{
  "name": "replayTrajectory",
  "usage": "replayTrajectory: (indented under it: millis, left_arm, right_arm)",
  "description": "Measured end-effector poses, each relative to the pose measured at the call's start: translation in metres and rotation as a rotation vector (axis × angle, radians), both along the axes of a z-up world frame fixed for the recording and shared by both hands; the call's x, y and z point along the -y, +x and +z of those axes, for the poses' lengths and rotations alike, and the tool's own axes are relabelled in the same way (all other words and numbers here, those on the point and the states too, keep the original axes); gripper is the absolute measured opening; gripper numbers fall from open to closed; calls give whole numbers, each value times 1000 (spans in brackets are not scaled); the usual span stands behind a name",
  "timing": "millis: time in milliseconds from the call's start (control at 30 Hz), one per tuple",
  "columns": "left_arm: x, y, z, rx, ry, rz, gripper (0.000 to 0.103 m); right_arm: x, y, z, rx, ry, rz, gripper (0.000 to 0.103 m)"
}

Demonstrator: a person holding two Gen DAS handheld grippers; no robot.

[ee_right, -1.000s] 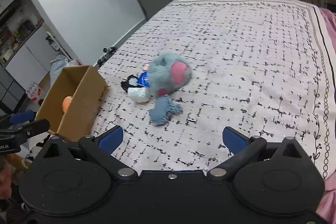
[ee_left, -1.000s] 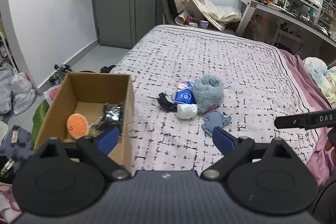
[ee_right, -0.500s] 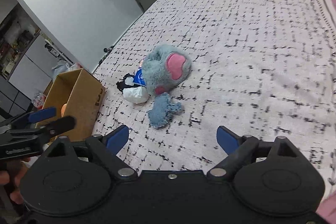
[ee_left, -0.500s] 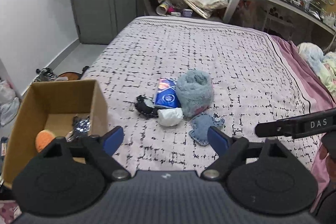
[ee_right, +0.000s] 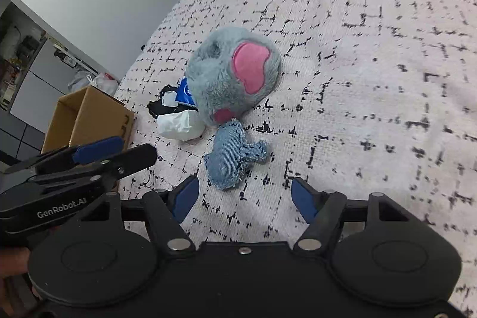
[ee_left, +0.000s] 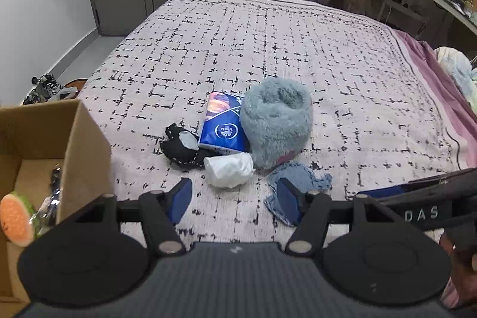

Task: Organize soft objects
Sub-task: 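Grasp the blue sock with the right tool while the left tool grasps the white tissue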

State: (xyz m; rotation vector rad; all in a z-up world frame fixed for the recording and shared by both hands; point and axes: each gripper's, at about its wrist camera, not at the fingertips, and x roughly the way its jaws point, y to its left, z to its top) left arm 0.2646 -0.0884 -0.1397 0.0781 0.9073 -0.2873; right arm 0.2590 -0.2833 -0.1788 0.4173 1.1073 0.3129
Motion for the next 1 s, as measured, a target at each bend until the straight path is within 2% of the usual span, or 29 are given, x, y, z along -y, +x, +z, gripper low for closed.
replayTrajectory:
  millis: [167, 400, 500, 533, 633, 733, 1000]
  left_arm:
    - [3, 16, -13, -24, 16, 22, 61]
    - [4, 37, -32, -76, -10, 60, 56]
    - [4, 42, -37, -95, -38, 72, 49]
    - [4, 44, -39, -102, -53, 76, 41]
    - [4, 45, -39, -107, -72, 88, 39]
    - [8, 40, -33, -98, -84, 72, 38]
    - [9, 18, -13, -77, -92, 33, 38]
  right_arm:
    - [-7, 9, -7, -7, 1, 19, 63]
    - [-11, 22, -10, -12, -1, 31, 54]
    - [-12, 27, -13, -19, 0, 21, 45]
    - [-13, 29, -14, -21, -2, 15, 38]
    - [-15, 33, -17, -29, 8, 14, 24]
    - [-16, 32, -14, -24, 16, 26, 18]
    - [-8, 10, 7, -10, -8, 23, 16]
